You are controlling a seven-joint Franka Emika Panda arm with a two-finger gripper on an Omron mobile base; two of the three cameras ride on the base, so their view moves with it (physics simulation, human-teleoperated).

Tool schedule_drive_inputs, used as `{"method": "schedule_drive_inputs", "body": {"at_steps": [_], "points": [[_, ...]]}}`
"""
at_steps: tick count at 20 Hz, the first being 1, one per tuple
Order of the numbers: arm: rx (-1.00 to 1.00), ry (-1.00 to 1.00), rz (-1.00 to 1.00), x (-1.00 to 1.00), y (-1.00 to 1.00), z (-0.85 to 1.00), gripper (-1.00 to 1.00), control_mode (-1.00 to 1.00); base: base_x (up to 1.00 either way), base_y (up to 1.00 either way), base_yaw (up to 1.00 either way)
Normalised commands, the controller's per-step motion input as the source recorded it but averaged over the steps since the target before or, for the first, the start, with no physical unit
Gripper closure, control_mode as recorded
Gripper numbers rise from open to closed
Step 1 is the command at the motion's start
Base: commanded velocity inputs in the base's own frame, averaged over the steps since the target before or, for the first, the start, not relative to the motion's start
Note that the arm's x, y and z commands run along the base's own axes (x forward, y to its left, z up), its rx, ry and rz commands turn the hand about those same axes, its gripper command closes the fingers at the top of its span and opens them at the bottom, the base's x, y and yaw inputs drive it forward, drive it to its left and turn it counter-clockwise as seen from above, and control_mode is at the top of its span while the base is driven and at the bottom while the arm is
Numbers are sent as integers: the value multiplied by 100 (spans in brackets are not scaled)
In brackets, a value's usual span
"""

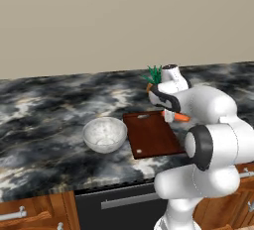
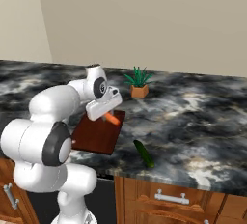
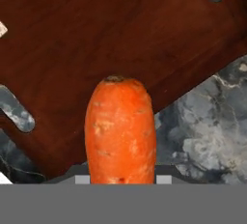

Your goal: Place the two vegetables and bowl onto the tray for setting up a vegetable dip station.

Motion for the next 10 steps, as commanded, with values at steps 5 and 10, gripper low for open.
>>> {"method": "schedule_drive_inputs", "body": {"at_steps": [5, 10], "points": [[14, 15, 46, 69, 3, 4, 100, -100, 0, 0, 0], [3, 14, 30, 48, 30, 0, 100, -100, 0, 0, 0]]}}
